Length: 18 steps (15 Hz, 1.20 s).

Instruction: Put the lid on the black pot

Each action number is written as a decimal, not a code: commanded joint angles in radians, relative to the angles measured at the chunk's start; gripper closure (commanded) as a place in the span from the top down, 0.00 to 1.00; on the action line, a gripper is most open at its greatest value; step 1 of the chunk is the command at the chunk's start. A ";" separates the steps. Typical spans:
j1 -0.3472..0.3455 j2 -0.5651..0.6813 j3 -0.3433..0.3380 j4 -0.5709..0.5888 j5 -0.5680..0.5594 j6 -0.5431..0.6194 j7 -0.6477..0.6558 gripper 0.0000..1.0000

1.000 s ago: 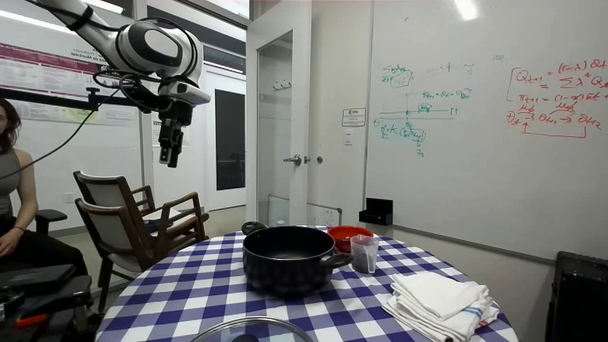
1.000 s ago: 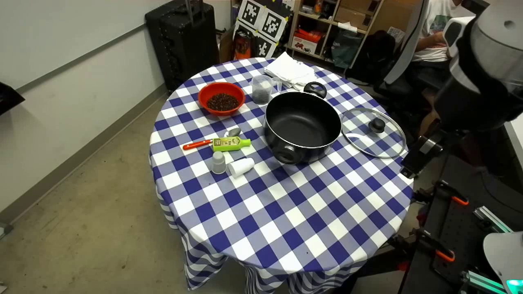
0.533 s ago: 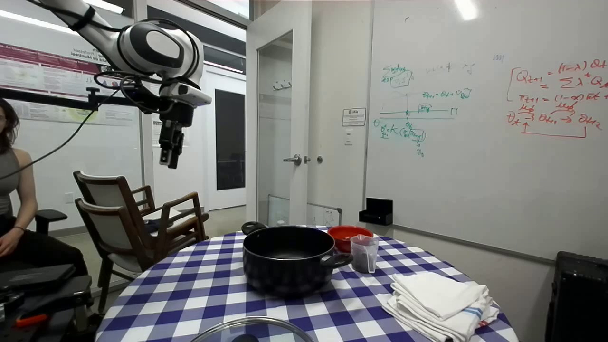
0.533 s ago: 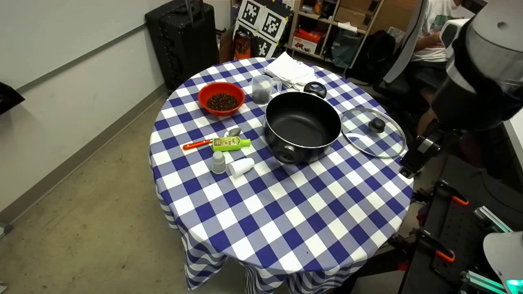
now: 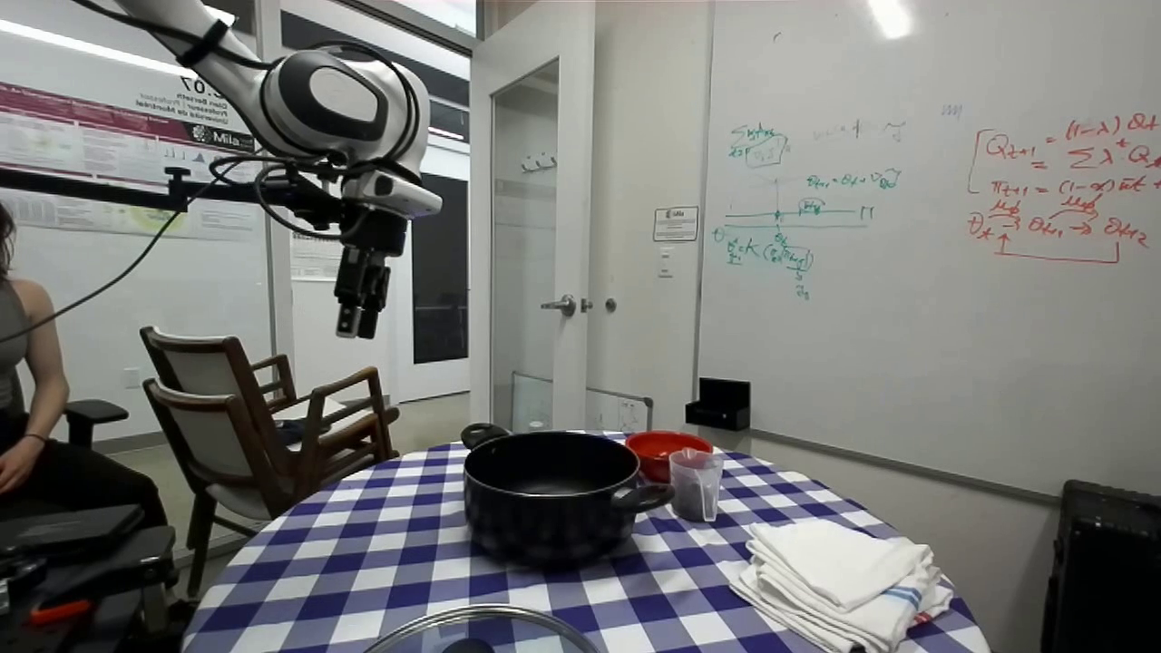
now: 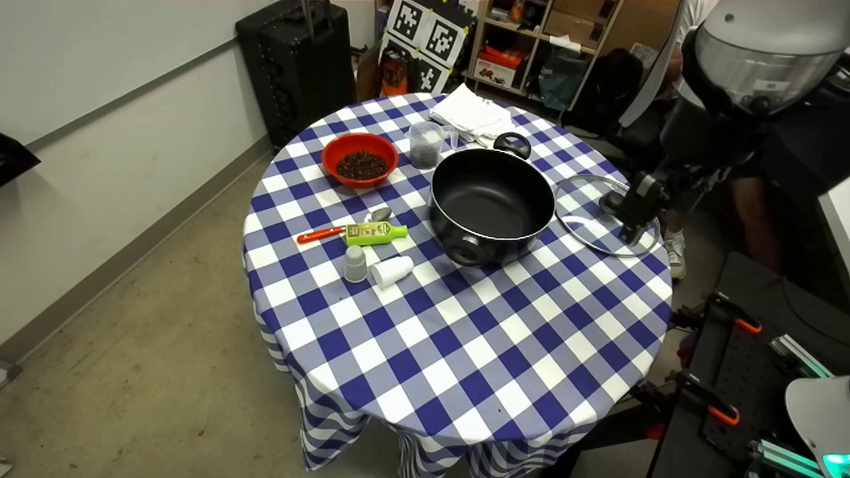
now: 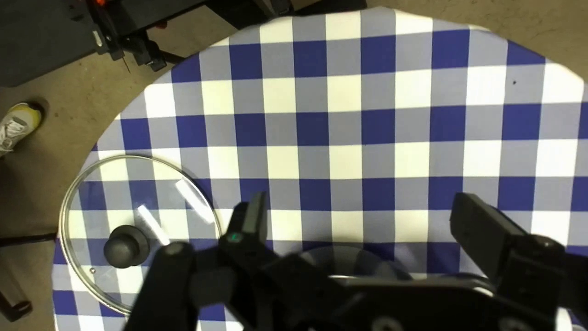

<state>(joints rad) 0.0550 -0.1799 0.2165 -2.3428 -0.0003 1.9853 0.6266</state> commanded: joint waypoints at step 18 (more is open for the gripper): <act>-0.223 0.360 -0.371 -0.059 -0.009 0.439 -0.649 1.00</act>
<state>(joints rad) -0.1663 0.1436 -0.1418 -2.3816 0.0138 2.3671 -0.0252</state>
